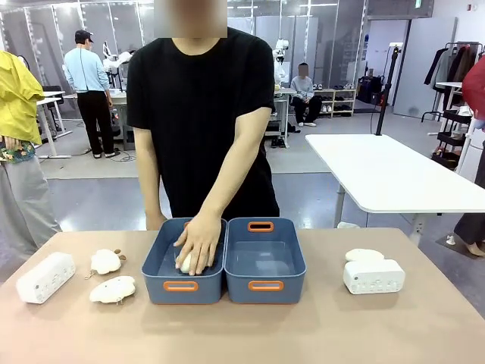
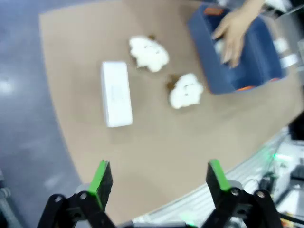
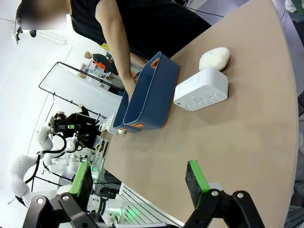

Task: Sort the digital clocks into the basket.
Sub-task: Pick up the Digital clock from the table and place it into the empty Plastic storage basket.

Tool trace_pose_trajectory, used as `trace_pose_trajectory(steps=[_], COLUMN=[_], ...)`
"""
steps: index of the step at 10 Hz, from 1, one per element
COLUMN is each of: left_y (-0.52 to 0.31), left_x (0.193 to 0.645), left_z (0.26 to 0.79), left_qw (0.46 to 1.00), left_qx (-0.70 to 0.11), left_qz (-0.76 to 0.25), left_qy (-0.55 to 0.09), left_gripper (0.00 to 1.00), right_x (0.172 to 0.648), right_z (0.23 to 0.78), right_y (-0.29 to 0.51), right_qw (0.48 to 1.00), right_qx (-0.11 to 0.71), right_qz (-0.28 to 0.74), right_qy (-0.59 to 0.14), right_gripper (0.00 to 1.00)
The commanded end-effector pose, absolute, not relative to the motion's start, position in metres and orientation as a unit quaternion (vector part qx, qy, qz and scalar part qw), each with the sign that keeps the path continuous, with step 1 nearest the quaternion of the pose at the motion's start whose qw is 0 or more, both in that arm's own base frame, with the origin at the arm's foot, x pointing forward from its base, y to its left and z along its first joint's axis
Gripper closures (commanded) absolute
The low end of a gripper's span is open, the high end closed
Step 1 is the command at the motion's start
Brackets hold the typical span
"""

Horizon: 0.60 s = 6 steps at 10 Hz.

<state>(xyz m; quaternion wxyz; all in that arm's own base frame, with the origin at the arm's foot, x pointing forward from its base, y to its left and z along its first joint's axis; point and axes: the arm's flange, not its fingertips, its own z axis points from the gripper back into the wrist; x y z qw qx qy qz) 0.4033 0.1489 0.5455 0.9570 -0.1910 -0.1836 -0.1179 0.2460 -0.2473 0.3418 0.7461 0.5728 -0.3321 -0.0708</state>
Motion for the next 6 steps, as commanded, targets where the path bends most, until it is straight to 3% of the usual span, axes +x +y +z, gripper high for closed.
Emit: trace_pose_trajectory(steps=[1,5,6], left_y=[0.108,0.059,0.055], left_x=[0.415,0.438,0.433], left_z=[0.530,0.461,0.447], left_qw=[0.963,0.957,0.964], left_qx=[0.090,0.120,0.082], left_qz=[-0.229,-0.259,-0.246], left_qy=[-0.111,-0.057,-0.066], left_gripper=[0.00,0.00,0.00], right_x=[0.244,0.244,0.244], right_z=[0.343,0.343,0.343], right_y=[-0.248,-0.248,-0.248], right_qw=[0.744,0.744,0.744], right_qx=[0.574,0.574,0.574], right_qz=[-0.067,-0.067,-0.067], right_qy=[-0.335,-0.335,-0.335], right_gripper=[0.00,0.00,0.00])
